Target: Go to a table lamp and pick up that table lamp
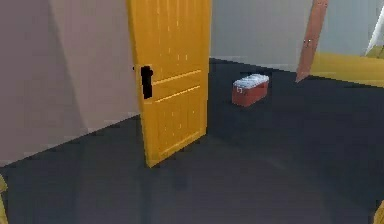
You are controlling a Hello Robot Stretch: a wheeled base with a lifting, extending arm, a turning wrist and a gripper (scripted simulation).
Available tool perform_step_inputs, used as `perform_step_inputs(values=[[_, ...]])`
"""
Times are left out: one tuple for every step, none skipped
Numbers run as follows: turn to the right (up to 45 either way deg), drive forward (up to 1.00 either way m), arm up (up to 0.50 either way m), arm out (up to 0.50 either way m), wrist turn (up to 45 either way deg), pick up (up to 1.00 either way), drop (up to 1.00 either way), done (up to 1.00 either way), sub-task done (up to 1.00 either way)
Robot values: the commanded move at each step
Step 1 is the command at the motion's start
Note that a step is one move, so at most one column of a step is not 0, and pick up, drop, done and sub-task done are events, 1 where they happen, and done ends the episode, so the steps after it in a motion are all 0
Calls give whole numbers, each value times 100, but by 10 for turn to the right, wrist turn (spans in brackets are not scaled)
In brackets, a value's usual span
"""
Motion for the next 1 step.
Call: perform_step_inputs(values=[[0, 40, 0, 0, 0, 0, 0, 0, 0]])
